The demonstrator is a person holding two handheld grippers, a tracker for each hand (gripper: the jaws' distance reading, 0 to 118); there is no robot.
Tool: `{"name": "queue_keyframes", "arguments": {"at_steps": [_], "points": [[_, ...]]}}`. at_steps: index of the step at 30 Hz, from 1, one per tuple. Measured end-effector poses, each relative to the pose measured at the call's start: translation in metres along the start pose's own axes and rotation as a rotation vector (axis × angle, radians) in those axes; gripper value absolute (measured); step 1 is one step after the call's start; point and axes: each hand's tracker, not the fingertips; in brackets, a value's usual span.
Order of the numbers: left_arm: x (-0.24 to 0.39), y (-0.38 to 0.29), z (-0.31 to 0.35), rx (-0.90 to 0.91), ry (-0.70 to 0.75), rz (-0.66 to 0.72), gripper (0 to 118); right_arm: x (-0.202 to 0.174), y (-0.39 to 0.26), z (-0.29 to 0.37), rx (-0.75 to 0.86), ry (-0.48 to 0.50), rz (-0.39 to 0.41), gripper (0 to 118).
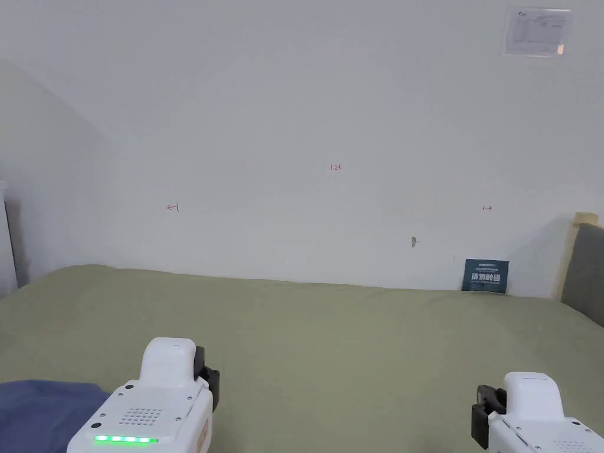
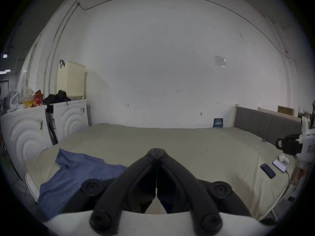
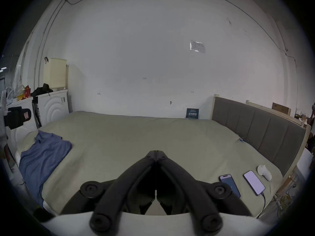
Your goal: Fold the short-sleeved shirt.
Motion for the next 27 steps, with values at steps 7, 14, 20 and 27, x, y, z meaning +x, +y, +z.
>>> {"name": "queue_keyframes", "arguments": {"at_steps": [7,14,20,27], "points": [[-0.053,0.019,0.030,0.035,0.139,0.008,0,-0.064,0.036,-0.010,0.049,0.169,0.015,0],[-0.117,0.023,0.098,0.043,0.317,0.027,0,-0.169,0.054,-0.021,0.089,0.382,0.058,0],[-0.163,0.006,0.159,0.018,0.481,0.078,0,-0.243,0.051,-0.024,0.080,0.560,0.058,0],[-0.190,-0.013,0.178,-0.045,0.542,0.095,0,-0.288,0.042,-0.029,0.075,0.657,0.074,0]]}}
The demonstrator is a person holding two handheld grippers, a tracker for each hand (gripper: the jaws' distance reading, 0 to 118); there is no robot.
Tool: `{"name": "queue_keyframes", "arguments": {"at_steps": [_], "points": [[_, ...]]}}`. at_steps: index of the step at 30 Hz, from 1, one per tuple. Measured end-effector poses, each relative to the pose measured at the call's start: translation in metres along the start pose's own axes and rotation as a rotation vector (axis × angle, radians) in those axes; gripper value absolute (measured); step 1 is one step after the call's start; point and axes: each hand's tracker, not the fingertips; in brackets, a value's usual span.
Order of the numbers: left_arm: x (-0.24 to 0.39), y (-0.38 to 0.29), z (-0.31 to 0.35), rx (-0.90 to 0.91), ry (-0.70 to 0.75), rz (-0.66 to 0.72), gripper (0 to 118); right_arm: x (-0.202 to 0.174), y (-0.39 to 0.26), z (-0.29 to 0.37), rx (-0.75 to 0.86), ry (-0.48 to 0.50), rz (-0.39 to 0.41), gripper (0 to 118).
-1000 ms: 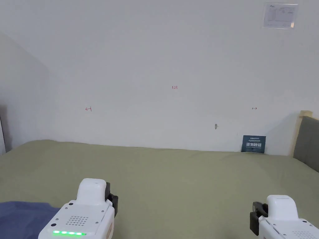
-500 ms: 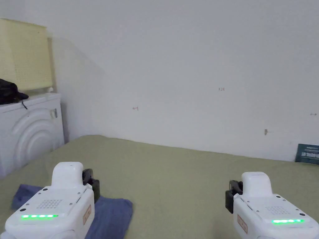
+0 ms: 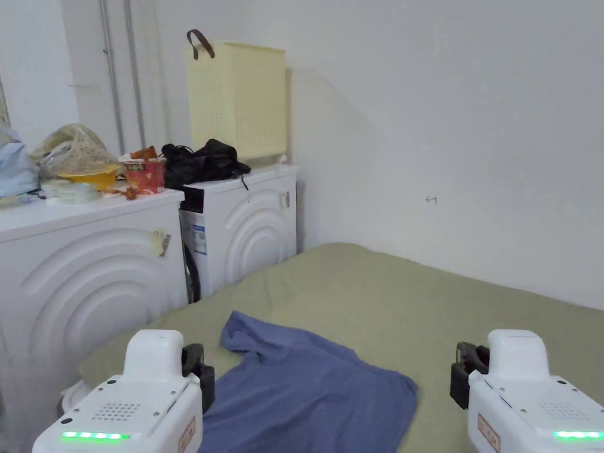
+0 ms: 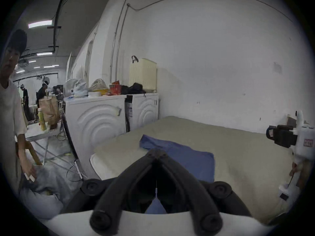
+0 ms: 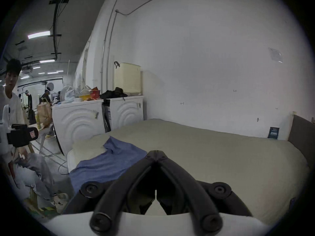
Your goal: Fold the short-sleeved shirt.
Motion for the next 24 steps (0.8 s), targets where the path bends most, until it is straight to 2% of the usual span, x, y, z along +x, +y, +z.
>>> {"name": "queue_keyframes", "arguments": {"at_steps": [7,11,13,14,17,19,21,23,24], "points": [[-0.001,0.005,-0.037,-0.060,-0.023,-0.031,0,-0.003,0.000,-0.032,0.010,0.025,-0.023,0],[0.019,0.039,-0.110,-0.150,-0.152,-0.118,0,0.007,0.001,-0.048,0.016,0.027,-0.005,0],[0.033,0.061,-0.162,-0.268,-0.253,-0.151,0,0.014,0.000,-0.054,0.014,0.008,0.009,0],[0.043,0.069,-0.190,-0.340,-0.273,-0.136,0,0.018,-0.001,-0.058,0.008,0.000,0.009,0],[0.081,0.076,-0.264,-0.557,-0.358,-0.210,0,0.032,-0.010,-0.067,-0.004,-0.013,0.001,0],[0.110,0.059,-0.299,-0.677,-0.343,-0.281,0,0.044,-0.017,-0.077,-0.088,0.012,-0.022,0],[0.131,0.030,-0.336,-0.856,-0.409,-0.401,0,0.054,-0.029,-0.085,-0.126,0.008,-0.035,0],[0.145,-0.002,-0.355,-0.983,-0.454,-0.406,0,0.061,-0.043,-0.088,-0.144,-0.017,-0.005,0],[0.149,-0.019,-0.369,-1.066,-0.460,-0.366,1,0.064,-0.049,-0.089,-0.154,-0.022,-0.002,0]]}}
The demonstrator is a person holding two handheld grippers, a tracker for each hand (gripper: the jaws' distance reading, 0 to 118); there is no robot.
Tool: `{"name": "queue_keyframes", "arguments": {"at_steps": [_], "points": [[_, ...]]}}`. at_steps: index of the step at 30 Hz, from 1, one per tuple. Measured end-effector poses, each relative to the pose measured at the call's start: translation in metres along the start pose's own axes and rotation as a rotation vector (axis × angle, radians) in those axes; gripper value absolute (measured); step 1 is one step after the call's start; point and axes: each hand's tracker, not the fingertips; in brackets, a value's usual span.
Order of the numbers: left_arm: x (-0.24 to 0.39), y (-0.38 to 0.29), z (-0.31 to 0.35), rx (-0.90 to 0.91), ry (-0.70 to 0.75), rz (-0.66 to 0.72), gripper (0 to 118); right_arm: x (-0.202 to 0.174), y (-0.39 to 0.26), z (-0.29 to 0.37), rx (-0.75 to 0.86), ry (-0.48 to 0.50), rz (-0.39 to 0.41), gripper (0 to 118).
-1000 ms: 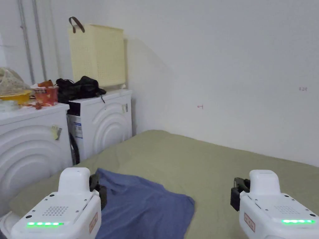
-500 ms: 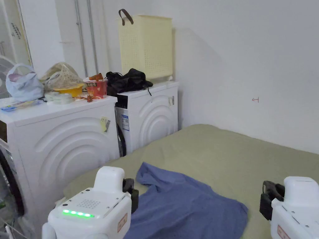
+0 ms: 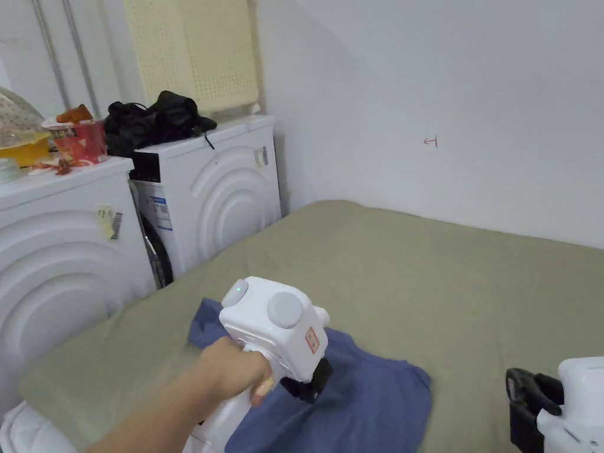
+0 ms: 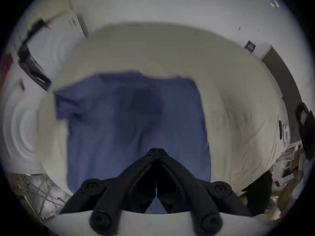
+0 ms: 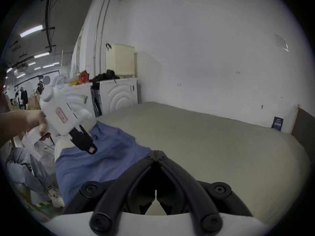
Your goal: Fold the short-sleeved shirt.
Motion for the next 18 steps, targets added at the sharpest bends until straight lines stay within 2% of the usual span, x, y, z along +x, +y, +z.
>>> {"name": "queue_keyframes", "arguments": {"at_steps": [1,3,4,6,7,9,12,13,14,15,18], "points": [[-0.001,0.002,-0.017,-0.034,-0.005,0.027,22,0.005,-0.005,-0.002,-0.030,0.008,-0.008,0],[0.009,-0.011,-0.038,0.001,0.026,0.039,103,0.014,-0.015,-0.009,-0.137,0.074,-0.060,0],[0.009,-0.013,-0.049,-0.006,0.025,0.033,118,0.016,-0.020,-0.010,-0.165,0.084,-0.062,0],[0.011,-0.016,-0.061,0.019,-0.035,0.078,108,0.016,-0.032,-0.012,-0.196,0.053,0.009,0],[-0.009,-0.008,-0.075,0.005,-0.067,0.122,108,0.016,-0.037,-0.013,-0.206,0.039,0.036,0],[-0.013,-0.005,-0.090,-0.029,-0.077,0.179,107,0.016,-0.046,-0.013,-0.226,0.045,0.020,0],[-0.017,-0.003,-0.102,-0.027,-0.033,0.170,95,0.018,-0.055,-0.012,-0.246,0.054,-0.018,0],[-0.016,-0.003,-0.101,-0.022,-0.018,0.165,74,0.018,-0.057,-0.010,-0.247,0.052,-0.017,0],[-0.016,-0.003,-0.098,-0.009,0.020,0.165,32,0.019,-0.059,-0.008,-0.247,0.045,-0.015,0],[-0.006,-0.011,-0.079,0.038,0.091,0.147,1,0.020,-0.060,-0.006,-0.248,0.038,-0.013,0],[-0.005,-0.021,-0.055,0.092,0.036,0.140,1,0.028,-0.062,0.001,-0.264,0.034,-0.052,0]]}}
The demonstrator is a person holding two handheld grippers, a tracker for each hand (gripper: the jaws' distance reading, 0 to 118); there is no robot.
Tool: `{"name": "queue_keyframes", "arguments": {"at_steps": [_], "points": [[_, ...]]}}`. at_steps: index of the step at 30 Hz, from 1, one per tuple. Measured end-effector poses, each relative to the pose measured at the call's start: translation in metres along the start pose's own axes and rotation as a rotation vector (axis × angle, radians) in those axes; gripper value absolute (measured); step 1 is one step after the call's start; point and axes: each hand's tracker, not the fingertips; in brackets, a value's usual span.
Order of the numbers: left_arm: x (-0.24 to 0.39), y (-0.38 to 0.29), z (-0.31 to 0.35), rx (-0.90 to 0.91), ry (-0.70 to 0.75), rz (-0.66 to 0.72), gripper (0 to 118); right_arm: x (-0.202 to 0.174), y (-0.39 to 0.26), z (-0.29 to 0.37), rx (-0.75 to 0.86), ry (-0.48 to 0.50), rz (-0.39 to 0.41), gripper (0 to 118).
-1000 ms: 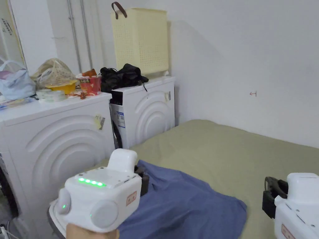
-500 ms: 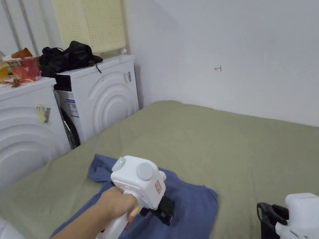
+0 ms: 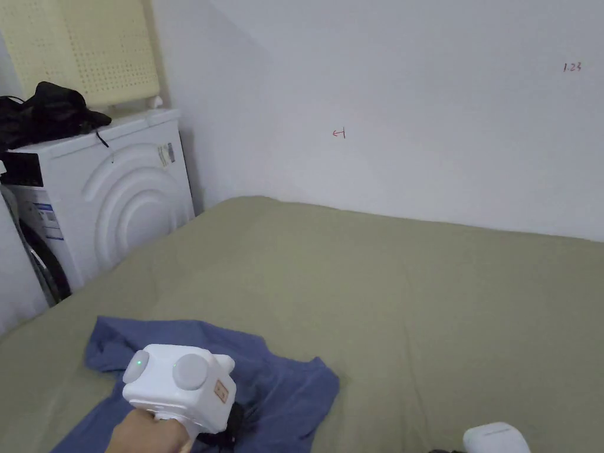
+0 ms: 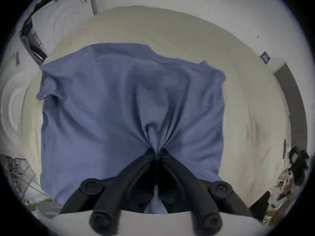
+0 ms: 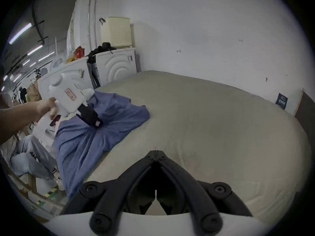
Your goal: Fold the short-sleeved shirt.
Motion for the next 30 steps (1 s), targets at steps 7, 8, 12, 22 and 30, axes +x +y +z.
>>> {"name": "queue_keyframes", "arguments": {"at_steps": [7,8,12,22,30], "points": [[0.033,0.002,0.069,0.121,-0.051,0.047,1,0.040,-0.007,0.053,0.044,-0.091,-0.058,0],[0.045,0.004,0.078,0.139,-0.053,0.009,1,0.049,-0.008,0.064,0.052,-0.115,-0.064,0],[0.088,0.032,0.098,0.197,-0.174,-0.028,1,0.085,-0.014,0.110,0.088,-0.224,-0.095,0],[0.325,0.041,0.155,0.288,-0.456,-0.432,1,0.163,-0.042,0.233,0.141,-0.498,-0.187,0],[0.472,0.022,0.109,0.150,-0.683,-0.685,1,0.195,-0.074,0.303,0.144,-0.660,-0.259,0]]}}
